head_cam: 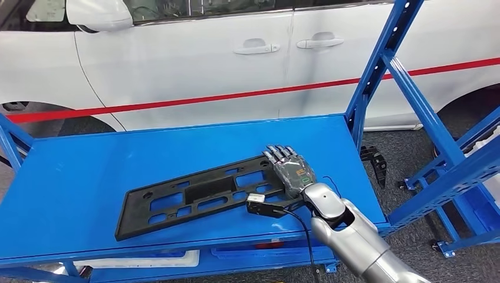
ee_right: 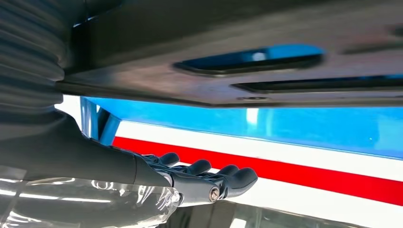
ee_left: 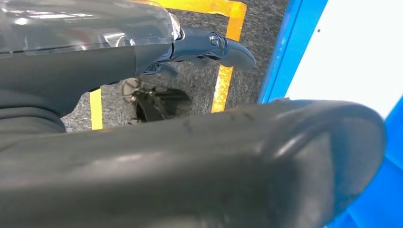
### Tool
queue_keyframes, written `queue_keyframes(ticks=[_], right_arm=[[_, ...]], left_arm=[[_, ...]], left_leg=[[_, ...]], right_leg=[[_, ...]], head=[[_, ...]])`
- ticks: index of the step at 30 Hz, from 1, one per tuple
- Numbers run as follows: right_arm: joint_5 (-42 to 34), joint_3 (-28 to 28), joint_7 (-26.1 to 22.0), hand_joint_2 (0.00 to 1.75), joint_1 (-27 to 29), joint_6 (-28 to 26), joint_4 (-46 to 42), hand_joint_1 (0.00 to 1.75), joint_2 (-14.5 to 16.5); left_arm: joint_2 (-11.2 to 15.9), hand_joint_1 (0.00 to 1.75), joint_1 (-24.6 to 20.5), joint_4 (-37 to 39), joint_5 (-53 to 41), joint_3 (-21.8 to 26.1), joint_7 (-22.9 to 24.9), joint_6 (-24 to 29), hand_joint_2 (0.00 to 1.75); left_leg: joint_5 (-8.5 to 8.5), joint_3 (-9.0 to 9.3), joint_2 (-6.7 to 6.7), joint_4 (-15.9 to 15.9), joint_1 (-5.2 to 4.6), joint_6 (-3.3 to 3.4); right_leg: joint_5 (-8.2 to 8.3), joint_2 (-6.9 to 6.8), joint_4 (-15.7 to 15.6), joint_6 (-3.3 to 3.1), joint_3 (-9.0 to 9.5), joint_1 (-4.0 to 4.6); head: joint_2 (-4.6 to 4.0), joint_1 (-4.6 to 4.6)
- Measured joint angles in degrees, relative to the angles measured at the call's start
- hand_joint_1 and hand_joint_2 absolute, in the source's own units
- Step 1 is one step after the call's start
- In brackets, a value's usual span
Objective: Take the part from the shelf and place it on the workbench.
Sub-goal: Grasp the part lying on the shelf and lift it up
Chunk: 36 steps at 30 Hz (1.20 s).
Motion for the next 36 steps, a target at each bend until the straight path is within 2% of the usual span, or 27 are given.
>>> queue_keyframes(ticks=[1,2,5,6,7,9,10,11,12,13,14,16,17,20,21,23,25,26,27,28,30,32,34,36], right_arm=[[-0.07,0.23,-0.28,1.75,-0.89,-0.17,1.63,0.0,1.04],[-0.13,0.5,-0.57,1.75,-1.79,-0.28,3.3,0.0,2.11],[-0.23,1.49,-1.34,1.75,-4.52,-0.36,8.13,0.0,5.34],[-0.28,1.83,-1.51,1.75,-5.4,-0.33,9.64,0.0,6.34],[-0.37,2.23,-1.67,1.75,-6.21,-0.27,11.32,0.0,7.38],[-0.64,3.09,-2.1,1.75,-7.63,-0.1,14.61,0.0,9.45],[-0.78,3.57,-2.35,1.75,-8.3,0.0,16.33,0.0,10.59],[-0.88,3.99,-2.57,1.75,-8.97,0.1,17.8,0.0,11.64],[-0.94,4.4,-2.71,1.75,-9.7,0.18,19.16,0.04,12.69],[-0.97,4.84,-2.79,1.75,-10.48,0.25,20.57,0.47,13.75],[-0.99,5.23,-2.82,1.75,-11.22,0.34,21.9,0.89,14.82],[-0.96,6.03,-2.71,1.75,-12.49,0.6,24.67,1.7,17.0],[-0.79,6.44,-2.47,1.75,-12.97,0.77,25.94,1.7,18.04],[0.14,7.84,-1.24,1.75,-14.24,0.92,29.59,1.71,20.78],[0.47,8.24,-0.82,1.75,-14.65,0.77,30.68,1.72,21.5],[0.96,8.94,-0.14,1.75,-15.36,0.22,32.61,1.74,22.66],[1.33,9.56,0.41,1.75,-15.99,-0.42,34.46,1.75,23.37],[1.53,9.79,0.67,1.75,-16.26,-0.68,35.21,1.75,23.57],[1.71,9.98,0.92,1.75,-16.53,-0.93,35.86,1.75,23.72],[1.84,10.11,1.14,1.75,-16.82,-1.14,36.37,1.75,23.84],[1.96,10.27,1.55,1.75,-17.42,-1.43,37.15,1.75,24.05],[1.96,10.33,1.96,1.75,-17.96,-1.61,37.82,1.75,24.13],[1.96,10.33,2.45,1.75,-18.31,-1.83,38.4,1.75,24.12],[2.0,10.3,2.96,1.75,-18.49,-2.09,38.81,1.75,24.07]], left_arm=[[0.05,0.0,-0.14,0.0,-0.12,0.0,-0.01,-0.01,0.0],[0.11,0.0,-0.28,0.0,-0.29,-0.01,-0.03,-0.04,0.0],[0.23,0.0,-0.54,0.0,-0.98,-0.07,-0.14,-0.24,0.0],[0.25,0.0,-0.63,0.0,-1.22,-0.14,-0.16,-0.34,0.0],[0.25,0.0,-0.74,0.0,-1.49,-0.22,-0.17,-0.45,0.0],[0.25,0.0,-0.87,0.0,-1.84,-0.4,-0.17,-0.57,0.0],[0.25,0.0,-0.89,0.0,-1.99,-0.46,-0.17,-0.59,0.0],[0.25,0.0,-0.9,0.0,-2.1,-0.51,-0.17,-0.59,0.0],[0.25,0.0,-0.92,0.0,-2.18,-0.55,-0.17,-0.59,0.0],[0.25,0.0,-0.97,0.0,-2.26,-0.58,-0.17,-0.59,0.0],[0.25,0.0,-1.03,0.0,-2.29,-0.6,-0.17,-0.59,0.0],[0.26,0.0,-1.14,0.0,-2.32,-0.63,-0.16,-0.58,0.0],[0.3,0.0,-1.19,0.0,-2.33,-0.63,-0.13,-0.54,0.0],[0.41,0.0,-1.3,0.0,-2.35,-0.63,0.08,-0.33,0.0],[0.39,0.0,-1.32,0.01,-2.35,-0.63,0.12,-0.28,0.0],[0.35,0.0,-1.33,0.02,-2.34,-0.64,0.11,-0.21,0.0],[0.35,0.0,-1.24,0.02,-2.31,-0.64,-0.03,-0.1,0.0],[0.35,0.0,-1.15,0.02,-2.28,-0.63,-0.15,-0.04,0.0],[0.35,0.0,-1.05,0.02,-2.27,-0.63,-0.29,-0.01,0.0],[0.36,0.0,-0.99,0.02,-2.25,-0.63,-0.44,0.01,0.0],[0.43,0.0,-1.0,0.01,-2.22,-0.63,-0.66,0.09,0.87],[0.6,0.0,-1.09,0.0,-2.27,-0.63,-0.51,0.36,1.75],[0.81,0.0,-1.1,0.0,-2.43,-0.63,0.08,0.88,1.75],[0.98,0.0,-1.06,0.0,-2.74,-0.63,0.76,1.43,1.75]], left_leg=[[0.86,1.28,0.04,-2.87,-0.15,0.29],[1.08,1.81,0.07,-4.26,-0.32,0.52],[1.59,1.97,0.13,-4.99,-0.3,1.26],[1.92,2.09,0.2,-5.29,-0.14,1.59],[2.22,2.15,0.28,-5.58,0.04,1.86],[2.43,1.96,0.38,-5.64,0.07,2.1],[2.44,1.88,0.41,-5.61,0.07,2.11],[2.42,1.87,0.45,-5.56,0.09,2.08],[2.37,1.9,0.48,-5.48,0.11,2.0],[2.27,1.95,0.48,-5.36,0.15,1.86],[2.12,2.0,0.46,-5.19,0.18,1.65],[1.75,1.89,0.41,-4.73,0.06,1.02],[1.63,1.81,0.4,-4.58,-0.01,0.65],[1.48,1.74,0.42,-4.54,0.19,-0.53],[0.96,1.5,0.42,-3.97,0.3,-0.84],[-1.81,-0.47,0.41,0.4,0.44,-1.27],[-5.38,-4.0,0.39,8.09,0.49,-1.54],[-6.15,-5.3,0.39,10.88,0.49,-1.61],[-5.8,-5.68,0.39,11.67,0.48,-1.6],[-4.4,-4.98,0.39,10.16,0.48,-1.5],[-0.55,-1.28,0.4,2.36,0.44,-1.05],[1.27,1.49,0.4,-3.62,0.16,-0.48],[1.3,1.89,0.38,-4.71,-0.19,0.08],[1.87,2.15,0.47,-5.26,0.03,0.8]], right_leg=[[0.05,0.07,0.05,0.17,-0.06,0.07],[0.11,0.12,0.08,0.39,-0.15,0.1],[0.1,0.18,0.24,1.31,-0.32,0.04],[-0.59,0.13,1.1,1.59,-0.69,0.02],[-1.95,0.08,3.1,1.83,-1.61,-0.02],[-5.72,0.0,10.15,2.19,-4.94,-0.28],[-7.05,0.0,13.71,2.36,-6.65,-0.42],[-7.34,-0.02,15.78,2.5,-7.68,-0.57],[-6.52,-0.05,15.77,2.6,-7.71,-0.71],[-4.76,-0.09,13.48,2.63,-6.63,-0.86],[-2.63,-0.12,9.63,2.58,-4.74,-0.99],[-0.26,-0.1,2.87,2.2,-1.54,-0.95],[0.0,-0.05,1.27,1.91,-0.86,-0.86],[0.05,0.07,0.71,0.8,-0.88,-0.58],[0.18,0.04,0.52,0.4,-0.85,-0.6],[0.43,-0.13,0.23,-0.19,-0.85,-0.7],[0.47,-0.23,0.24,-0.43,-0.99,-0.53],[0.46,-0.26,0.26,-0.45,-0.99,-0.44],[0.45,-0.26,0.28,-0.47,-0.94,-0.38],[0.44,-0.26,0.29,-0.46,-0.86,-0.34],[0.4,-0.22,0.33,-0.39,-0.64,-0.28],[0.32,-0.14,0.4,0.01,-0.55,-0.14],[0.38,-0.07,0.29,0.66,-0.49,-0.16],[0.16,-0.11,0.63,1.33,-0.55,-0.19]], head=[[0.0,0.01],[0.0,0.02],[0.0,0.05],[0.0,0.08],[0.0,0.1],[0.0,0.14],[0.0,0.13],[0.0,0.13],[0.0,0.13],[0.0,0.13],[0.0,0.13],[0.0,0.12],[0.0,0.09],[0.0,0.05],[0.0,0.06],[0.0,0.02],[0.0,0.0],[0.0,0.0],[0.0,0.0],[0.0,0.0],[0.0,0.01],[0.0,0.04],[0.0,0.07],[0.0,0.08]])
